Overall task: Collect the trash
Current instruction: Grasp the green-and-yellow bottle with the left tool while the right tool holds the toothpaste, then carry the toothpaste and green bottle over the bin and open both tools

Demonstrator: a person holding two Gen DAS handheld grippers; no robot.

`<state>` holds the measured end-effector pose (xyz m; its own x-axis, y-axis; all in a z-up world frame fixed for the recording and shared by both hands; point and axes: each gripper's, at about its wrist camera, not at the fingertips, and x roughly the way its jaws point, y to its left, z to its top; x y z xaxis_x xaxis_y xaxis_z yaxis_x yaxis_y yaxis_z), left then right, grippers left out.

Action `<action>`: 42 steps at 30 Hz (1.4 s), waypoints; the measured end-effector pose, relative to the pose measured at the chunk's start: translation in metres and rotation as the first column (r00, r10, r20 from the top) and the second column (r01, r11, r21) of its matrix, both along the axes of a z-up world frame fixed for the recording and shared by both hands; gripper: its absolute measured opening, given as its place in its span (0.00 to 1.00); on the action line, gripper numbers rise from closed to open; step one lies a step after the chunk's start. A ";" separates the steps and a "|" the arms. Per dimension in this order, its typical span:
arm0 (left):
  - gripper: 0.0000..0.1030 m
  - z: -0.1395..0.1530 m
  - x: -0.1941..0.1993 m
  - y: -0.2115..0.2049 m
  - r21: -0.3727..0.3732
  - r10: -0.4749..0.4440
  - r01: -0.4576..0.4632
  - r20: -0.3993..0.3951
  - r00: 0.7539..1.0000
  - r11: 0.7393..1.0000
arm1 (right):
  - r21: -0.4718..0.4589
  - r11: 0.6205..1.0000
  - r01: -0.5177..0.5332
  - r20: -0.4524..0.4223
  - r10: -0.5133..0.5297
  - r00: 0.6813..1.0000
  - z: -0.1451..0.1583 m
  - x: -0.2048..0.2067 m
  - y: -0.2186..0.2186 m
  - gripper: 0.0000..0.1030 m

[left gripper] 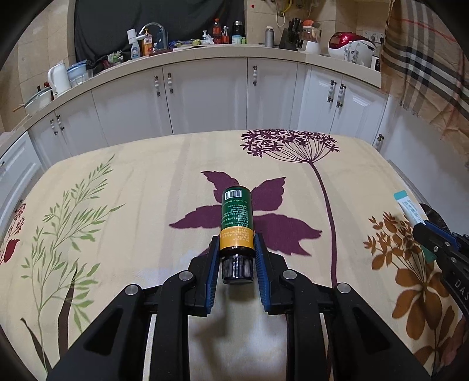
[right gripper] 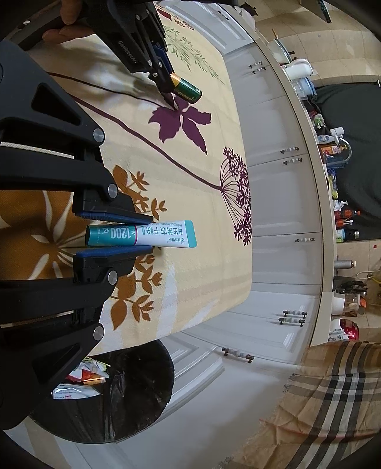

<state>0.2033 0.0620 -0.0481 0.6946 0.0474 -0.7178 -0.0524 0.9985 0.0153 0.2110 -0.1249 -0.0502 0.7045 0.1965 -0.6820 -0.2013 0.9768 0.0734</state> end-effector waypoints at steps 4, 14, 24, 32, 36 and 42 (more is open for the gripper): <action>0.24 0.004 -0.010 -0.002 -0.002 -0.005 0.005 0.010 1.000 1.000 | 0.002 1.000 -0.003 0.007 0.003 1.000 0.002 -0.009 0.000 0.14; 0.24 0.017 -0.033 -0.015 -0.008 -0.036 0.036 0.054 0.998 0.999 | 0.013 1.000 0.003 0.040 -0.003 0.999 0.014 -0.032 -0.008 0.14; 0.24 0.032 -0.044 -0.041 -0.016 -0.090 0.092 0.104 0.990 0.996 | 0.020 0.998 0.054 0.078 -0.056 0.995 0.027 -0.049 -0.031 0.14; 0.24 0.037 -0.039 -0.080 -0.025 -0.185 0.189 0.125 0.975 0.982 | 0.008 0.988 0.154 0.098 -0.154 0.983 0.032 -0.055 -0.068 0.14; 0.24 0.038 -0.034 -0.101 -0.031 -0.231 0.237 0.132 0.964 0.971 | 0.002 0.978 0.210 0.104 -0.209 0.972 0.032 -0.057 -0.088 0.14; 0.24 0.040 -0.027 -0.130 -0.038 -0.286 0.294 0.146 0.947 0.955 | -0.011 0.956 0.294 0.116 -0.290 0.950 0.032 -0.057 -0.118 0.14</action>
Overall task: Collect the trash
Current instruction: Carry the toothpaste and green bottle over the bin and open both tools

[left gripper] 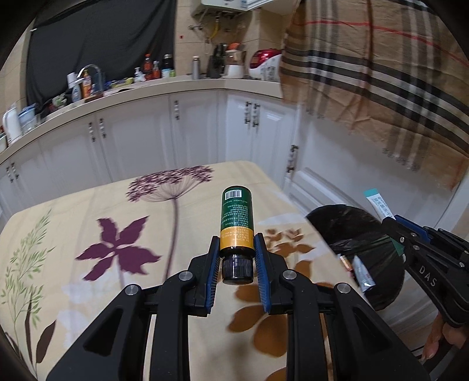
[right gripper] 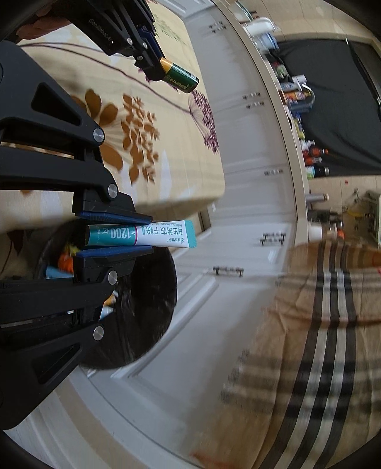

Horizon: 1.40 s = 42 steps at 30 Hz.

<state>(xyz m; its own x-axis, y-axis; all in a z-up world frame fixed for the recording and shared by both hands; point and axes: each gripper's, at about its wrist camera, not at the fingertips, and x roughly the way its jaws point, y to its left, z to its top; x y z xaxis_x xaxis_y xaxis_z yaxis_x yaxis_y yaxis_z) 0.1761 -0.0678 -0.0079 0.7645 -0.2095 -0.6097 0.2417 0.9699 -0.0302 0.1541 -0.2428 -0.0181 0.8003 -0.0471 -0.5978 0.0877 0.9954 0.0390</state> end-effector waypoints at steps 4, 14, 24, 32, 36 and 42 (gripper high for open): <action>0.24 0.000 0.006 -0.024 -0.003 -0.046 0.046 0.010 0.999 0.999 | -0.018 0.999 0.045 0.006 -0.045 0.999 -0.001 0.000 -0.014 0.14; 0.24 -0.003 0.021 -0.065 -0.007 -0.118 0.118 0.010 0.993 0.993 | -0.045 0.991 0.122 0.010 -0.122 0.992 -0.006 0.003 -0.039 0.14; 0.24 -0.006 0.032 -0.095 0.002 -0.163 0.163 0.017 0.986 0.987 | -0.052 0.983 0.174 0.024 -0.173 0.985 -0.008 0.013 -0.058 0.14; 0.24 -0.014 0.040 -0.118 0.027 -0.190 0.190 0.009 0.982 0.981 | -0.058 0.978 0.202 0.008 -0.202 0.979 -0.019 0.020 -0.072 0.14; 0.24 -0.018 0.042 -0.125 0.035 -0.197 0.197 0.002 0.980 0.980 | -0.056 0.975 0.216 0.003 -0.216 0.976 -0.022 0.022 -0.078 0.14; 0.24 -0.022 0.048 -0.134 0.043 -0.202 0.202 -0.011 0.979 0.978 | -0.053 0.972 0.230 -0.001 -0.230 0.973 -0.025 0.025 -0.085 0.14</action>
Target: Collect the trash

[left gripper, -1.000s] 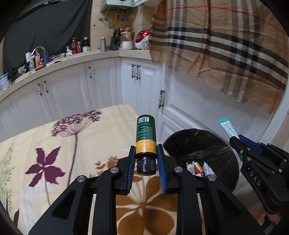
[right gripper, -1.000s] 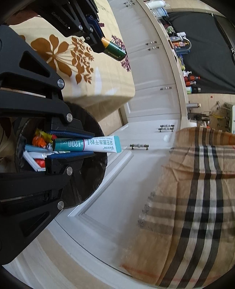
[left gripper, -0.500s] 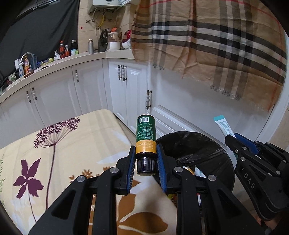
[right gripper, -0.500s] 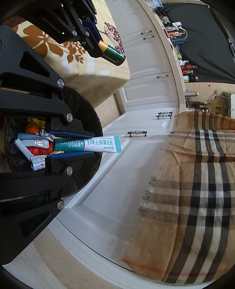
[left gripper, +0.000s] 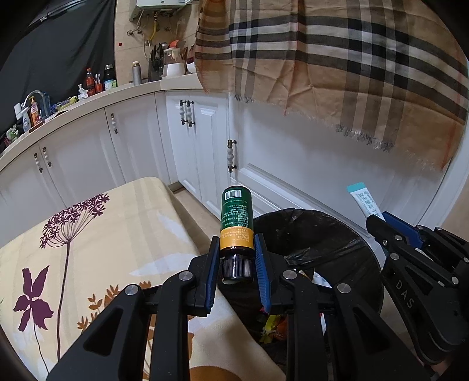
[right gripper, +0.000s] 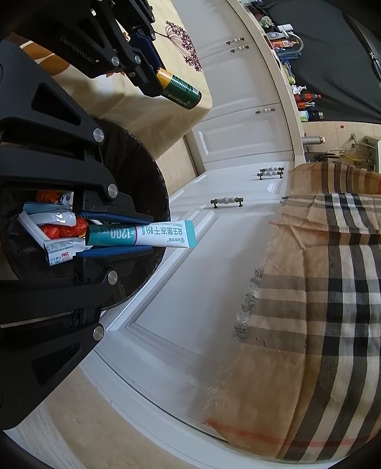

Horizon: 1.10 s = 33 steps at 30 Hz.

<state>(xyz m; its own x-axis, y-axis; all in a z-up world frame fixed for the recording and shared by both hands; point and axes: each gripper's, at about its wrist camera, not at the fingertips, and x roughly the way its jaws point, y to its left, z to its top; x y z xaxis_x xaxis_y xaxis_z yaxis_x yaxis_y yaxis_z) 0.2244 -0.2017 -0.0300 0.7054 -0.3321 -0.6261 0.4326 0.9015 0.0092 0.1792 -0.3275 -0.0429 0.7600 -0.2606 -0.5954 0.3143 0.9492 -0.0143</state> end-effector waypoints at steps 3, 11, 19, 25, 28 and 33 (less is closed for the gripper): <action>0.24 -0.002 0.002 -0.004 0.007 -0.006 0.006 -0.003 1.000 1.000 | -0.009 1.000 0.010 -0.006 -0.010 1.000 -0.002 0.002 -0.002 0.18; 0.38 -0.001 0.002 -0.004 -0.002 0.002 -0.002 0.001 1.000 1.000 | -0.015 0.999 0.029 -0.001 -0.029 1.000 -0.002 0.002 -0.004 0.33; 0.51 0.006 -0.001 0.005 -0.015 0.019 -0.019 0.024 1.000 1.000 | -0.018 0.999 0.027 0.008 -0.027 1.000 0.003 -0.003 0.001 0.41; 0.59 0.015 -0.008 0.022 -0.024 0.043 -0.042 0.047 0.998 0.999 | -0.016 1.000 0.008 0.017 -0.008 1.000 0.008 -0.007 0.011 0.49; 0.64 0.018 -0.015 0.036 -0.027 0.062 -0.061 0.059 0.996 0.998 | -0.013 1.000 -0.007 0.024 0.007 1.000 0.012 -0.011 0.019 0.51; 0.70 0.025 -0.026 0.058 -0.040 0.101 -0.098 0.070 0.992 0.994 | -0.005 0.999 -0.039 0.043 0.039 0.998 0.021 -0.018 0.035 0.59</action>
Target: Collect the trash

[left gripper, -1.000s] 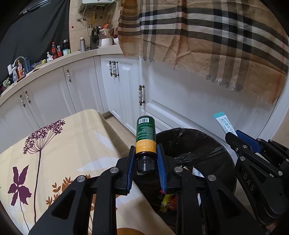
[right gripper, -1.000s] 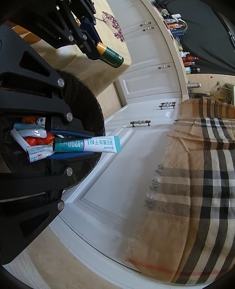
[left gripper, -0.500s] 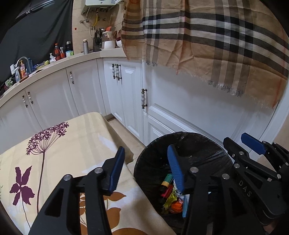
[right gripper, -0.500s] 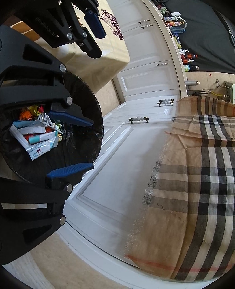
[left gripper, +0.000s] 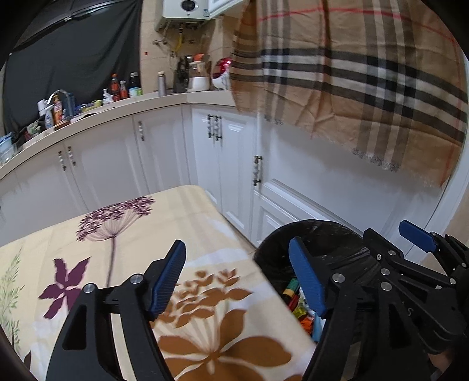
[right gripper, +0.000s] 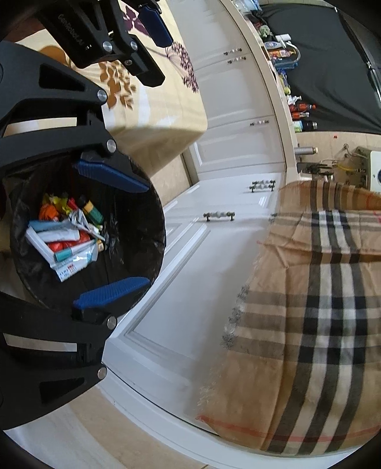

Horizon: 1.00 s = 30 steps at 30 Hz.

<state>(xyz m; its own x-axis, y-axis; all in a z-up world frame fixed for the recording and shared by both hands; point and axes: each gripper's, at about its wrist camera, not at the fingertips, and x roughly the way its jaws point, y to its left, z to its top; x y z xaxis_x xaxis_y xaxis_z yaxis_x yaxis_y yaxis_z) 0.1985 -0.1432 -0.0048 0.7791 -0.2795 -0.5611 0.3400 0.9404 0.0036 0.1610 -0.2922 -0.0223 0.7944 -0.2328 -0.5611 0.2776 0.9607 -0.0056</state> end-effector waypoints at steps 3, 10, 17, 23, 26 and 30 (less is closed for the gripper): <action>0.72 0.005 -0.009 0.017 -0.004 0.033 -0.033 0.019 0.999 0.999 | 0.000 1.000 -0.023 0.011 0.023 1.000 0.006 -0.006 0.011 0.62; 0.76 0.017 -0.028 0.051 -0.016 0.089 -0.088 0.056 0.994 0.996 | -0.005 0.998 -0.065 0.045 0.065 0.997 0.023 -0.023 0.035 0.69; 0.78 0.027 -0.045 0.071 -0.031 0.122 -0.119 0.084 0.989 0.992 | -0.040 0.996 -0.079 0.078 0.082 0.994 0.040 -0.044 0.052 0.72; 0.78 0.035 -0.059 0.087 -0.054 0.138 -0.133 0.092 0.986 0.990 | -0.061 0.995 -0.078 0.105 0.085 0.991 0.051 -0.059 0.060 0.75; 0.79 0.039 -0.065 0.092 -0.061 0.142 -0.136 0.100 0.985 0.989 | -0.069 0.994 -0.081 0.113 0.089 0.990 0.055 -0.066 0.064 0.75; 0.80 0.043 -0.074 0.098 -0.072 0.148 -0.141 0.113 0.982 0.987 | -0.079 0.993 -0.084 0.118 0.093 0.989 0.057 -0.073 0.070 0.75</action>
<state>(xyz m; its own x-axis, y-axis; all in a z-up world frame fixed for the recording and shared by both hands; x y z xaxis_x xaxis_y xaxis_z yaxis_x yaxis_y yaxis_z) 0.1245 -0.0455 0.0385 0.8735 -0.1912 -0.4476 0.2012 0.9792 -0.0256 0.0883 -0.2224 0.0345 0.8747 -0.1958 -0.4434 0.1944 0.9797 -0.0492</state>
